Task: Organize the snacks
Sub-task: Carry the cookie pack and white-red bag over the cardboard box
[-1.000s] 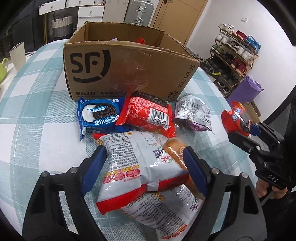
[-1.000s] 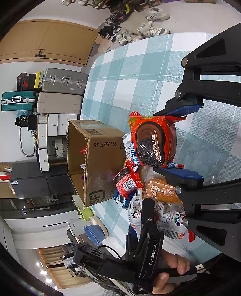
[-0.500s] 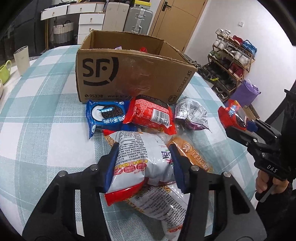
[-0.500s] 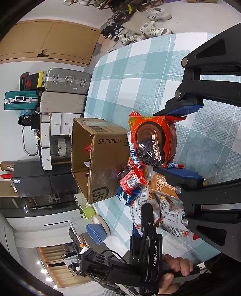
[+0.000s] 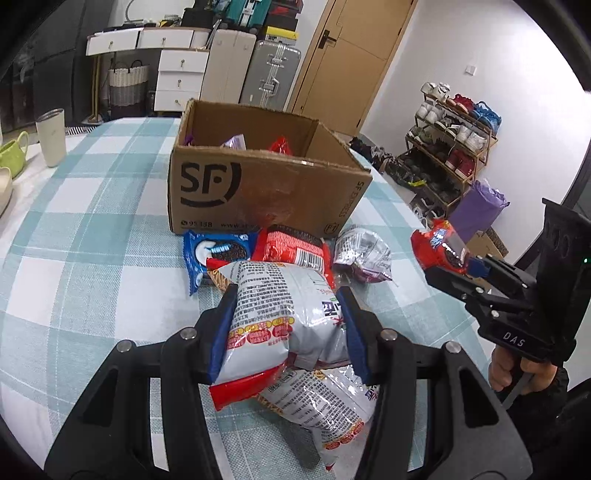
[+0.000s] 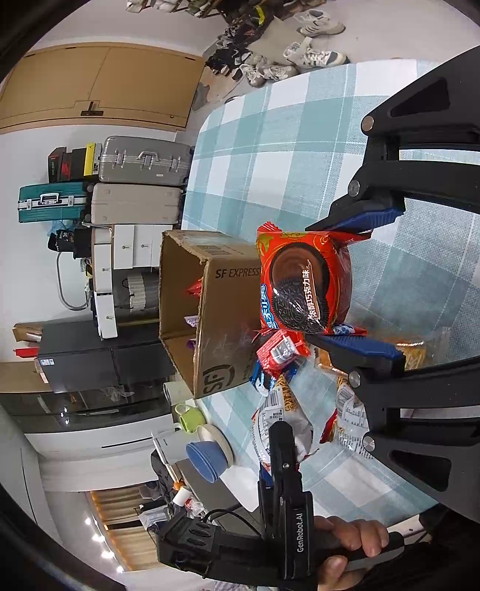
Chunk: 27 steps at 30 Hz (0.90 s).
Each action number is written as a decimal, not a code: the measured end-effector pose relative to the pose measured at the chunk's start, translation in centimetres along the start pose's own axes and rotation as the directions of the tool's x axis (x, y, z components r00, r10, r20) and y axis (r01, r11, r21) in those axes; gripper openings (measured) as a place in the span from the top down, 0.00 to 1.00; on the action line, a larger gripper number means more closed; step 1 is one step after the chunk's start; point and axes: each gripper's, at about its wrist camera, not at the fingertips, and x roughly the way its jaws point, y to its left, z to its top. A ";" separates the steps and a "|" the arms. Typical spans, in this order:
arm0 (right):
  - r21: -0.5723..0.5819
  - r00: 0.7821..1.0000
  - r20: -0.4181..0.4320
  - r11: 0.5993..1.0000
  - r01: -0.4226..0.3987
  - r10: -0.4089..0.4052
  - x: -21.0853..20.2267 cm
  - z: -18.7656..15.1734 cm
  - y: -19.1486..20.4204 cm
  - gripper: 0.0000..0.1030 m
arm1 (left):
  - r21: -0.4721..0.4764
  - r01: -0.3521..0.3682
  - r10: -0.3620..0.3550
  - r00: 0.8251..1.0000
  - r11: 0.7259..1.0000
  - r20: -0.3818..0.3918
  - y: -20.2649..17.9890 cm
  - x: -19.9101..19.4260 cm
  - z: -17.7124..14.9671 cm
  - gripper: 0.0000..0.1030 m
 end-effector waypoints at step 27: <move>-0.009 0.997 0.070 0.999 -0.041 0.041 1.5 4.9 1.3 0.53 | 0.014 -0.026 0.024 0.992 1.000 0.126 1.5 -5.2 4.1 0.52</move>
